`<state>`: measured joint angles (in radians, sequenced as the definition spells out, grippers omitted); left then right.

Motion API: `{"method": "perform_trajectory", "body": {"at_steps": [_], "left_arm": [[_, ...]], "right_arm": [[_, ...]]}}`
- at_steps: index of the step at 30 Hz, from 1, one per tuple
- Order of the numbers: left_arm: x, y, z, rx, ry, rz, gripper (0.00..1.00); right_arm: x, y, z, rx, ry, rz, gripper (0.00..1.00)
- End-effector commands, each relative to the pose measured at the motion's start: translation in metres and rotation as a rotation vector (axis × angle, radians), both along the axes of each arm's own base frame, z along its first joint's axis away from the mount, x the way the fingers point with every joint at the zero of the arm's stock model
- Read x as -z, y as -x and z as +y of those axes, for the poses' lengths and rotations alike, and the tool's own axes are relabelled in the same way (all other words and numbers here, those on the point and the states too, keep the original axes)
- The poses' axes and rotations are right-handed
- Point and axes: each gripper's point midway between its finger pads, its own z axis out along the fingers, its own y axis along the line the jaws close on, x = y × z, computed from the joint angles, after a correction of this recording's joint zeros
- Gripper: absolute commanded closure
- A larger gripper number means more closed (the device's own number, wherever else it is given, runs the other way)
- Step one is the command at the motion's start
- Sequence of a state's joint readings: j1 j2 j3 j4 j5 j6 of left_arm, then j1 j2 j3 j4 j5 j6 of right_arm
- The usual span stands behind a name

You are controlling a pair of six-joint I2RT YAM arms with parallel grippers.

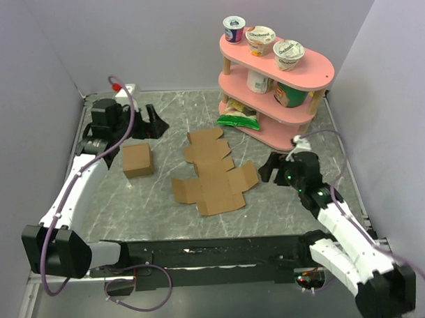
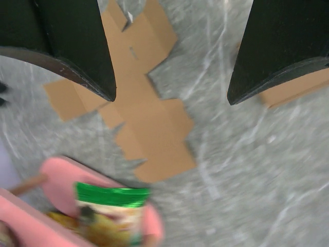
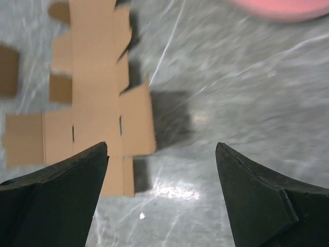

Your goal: Fold the paper box

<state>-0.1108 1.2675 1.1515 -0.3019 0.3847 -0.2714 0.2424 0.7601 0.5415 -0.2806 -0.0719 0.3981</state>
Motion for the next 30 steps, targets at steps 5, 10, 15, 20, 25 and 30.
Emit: {"method": "perform_trajectory", "body": {"at_steps": [5,10,15,20,25,30], "left_arm": [[-0.023,0.026,-0.051,0.257,0.021,-0.118,0.04],[-0.011,0.03,-0.061,0.319,0.046,-0.075,0.04],[-0.005,0.039,-0.067,0.361,0.047,-0.073,0.04],[-0.006,0.046,-0.076,0.418,0.048,-0.078,0.04],[-0.012,0.063,-0.096,0.557,0.081,-0.097,0.04],[-0.027,0.08,-0.119,0.71,0.129,-0.113,0.04]], "right_arm": [[0.048,-0.004,0.039,-0.095,-0.001,0.138,0.09],[0.06,-0.02,0.045,-0.123,0.022,0.147,0.14],[0.066,-0.038,0.059,-0.218,0.051,0.113,0.3],[0.061,-0.049,0.072,-0.315,0.077,0.075,0.64],[0.027,-0.053,0.08,-0.425,0.117,-0.019,0.9],[-0.026,-0.045,0.092,-0.622,0.183,-0.14,0.91]]}}
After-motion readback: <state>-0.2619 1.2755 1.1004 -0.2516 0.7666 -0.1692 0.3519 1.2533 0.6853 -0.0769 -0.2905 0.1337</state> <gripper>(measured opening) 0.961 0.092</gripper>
